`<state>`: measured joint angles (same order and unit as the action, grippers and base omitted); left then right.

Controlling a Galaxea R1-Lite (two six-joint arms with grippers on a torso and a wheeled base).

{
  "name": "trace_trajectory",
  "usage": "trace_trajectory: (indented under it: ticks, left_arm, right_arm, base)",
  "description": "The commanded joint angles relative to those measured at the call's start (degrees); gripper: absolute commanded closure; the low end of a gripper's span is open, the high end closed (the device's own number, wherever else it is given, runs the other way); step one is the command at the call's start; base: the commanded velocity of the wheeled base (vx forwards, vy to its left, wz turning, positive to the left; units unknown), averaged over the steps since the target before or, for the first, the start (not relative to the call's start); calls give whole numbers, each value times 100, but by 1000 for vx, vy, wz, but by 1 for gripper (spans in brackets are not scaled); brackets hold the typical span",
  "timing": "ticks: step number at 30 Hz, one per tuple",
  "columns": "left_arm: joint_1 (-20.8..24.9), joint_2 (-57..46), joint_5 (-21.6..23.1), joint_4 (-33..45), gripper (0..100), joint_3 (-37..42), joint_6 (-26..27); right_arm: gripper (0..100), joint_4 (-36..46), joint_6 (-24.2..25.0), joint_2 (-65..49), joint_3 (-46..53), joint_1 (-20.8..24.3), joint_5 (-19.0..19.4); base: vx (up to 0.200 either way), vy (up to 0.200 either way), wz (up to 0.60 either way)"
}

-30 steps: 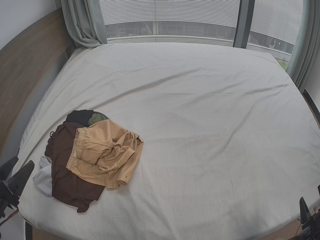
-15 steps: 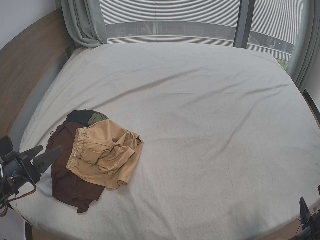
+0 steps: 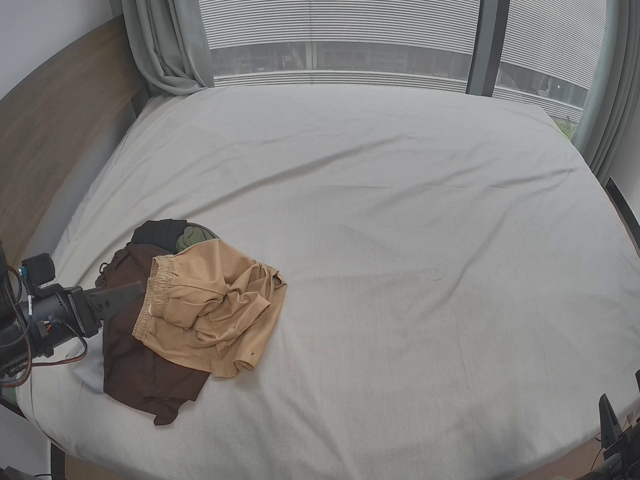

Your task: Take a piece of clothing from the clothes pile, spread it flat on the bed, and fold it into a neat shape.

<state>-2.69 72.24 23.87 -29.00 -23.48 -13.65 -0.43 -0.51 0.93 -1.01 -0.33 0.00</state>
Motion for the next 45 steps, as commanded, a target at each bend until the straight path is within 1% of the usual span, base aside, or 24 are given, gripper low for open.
trace_trajectory:
  ticks: [1, 2, 5, 7, 8, 16, 19, 20, 22, 28, 33, 45]
  left_arm:
    - [-205, 774, 92, -106, 0, -148, 240]
    - [-205, 791, 92, -115, 0, -148, 240]
    - [-302, 1380, 232, -563, 0, -254, 276]
    - [-311, 1451, 241, -624, 0, -262, 276]
    - [-319, 1688, 259, -862, 0, -298, 267]
    - [-355, 2532, 417, -1134, 0, -614, 451]
    - [-355, 2620, 426, -1231, 0, -623, 451]
    - [-355, 2866, 461, -1538, 0, -649, 442]
    - [-363, 3015, 461, -1670, 0, -676, 442]
    - [-425, 3516, 496, -1749, 0, -966, 451]
    - [-425, 3736, 733, -1740, 0, -1159, 425]
    - [-478, 4351, 768, -1749, 0, -1572, 460]
  right_arm:
    - [0, -1, -2, -84, 101, -2, 9]
    - [0, -1, -2, -84, 101, -2, 9]
    - [0, -1, -10, -84, 101, -2, 9]
    - [0, -1, -10, -84, 101, -11, 9]
    - [0, -1, -10, -84, 101, -2, 9]
    - [0, -1, -2, -84, 101, -2, 0]
    - [0, -1, -2, -84, 101, -2, 0]
    - [0, -1, -2, -84, 101, -11, 0]
    - [0, -1, -2, -84, 101, -2, 0]
    - [0, -1, 7, -84, 101, -2, 0]
    - [0, -1, 7, -84, 101, -11, 0]
    - [0, -1, 7, -84, 101, -11, -18]
  base:
    - [0, 0, 0]
    - [0, 0, 0]
    - [0, 0, 0]
    - [0, 0, 0]
    - [0, 0, 0]
    - [0, 0, 0]
    - [0, 0, 0]
    - [0, 0, 0]
    - [0, 0, 0]
    - [0, 0, 0]
    - [0, 0, 0]
    - [0, 0, 0]
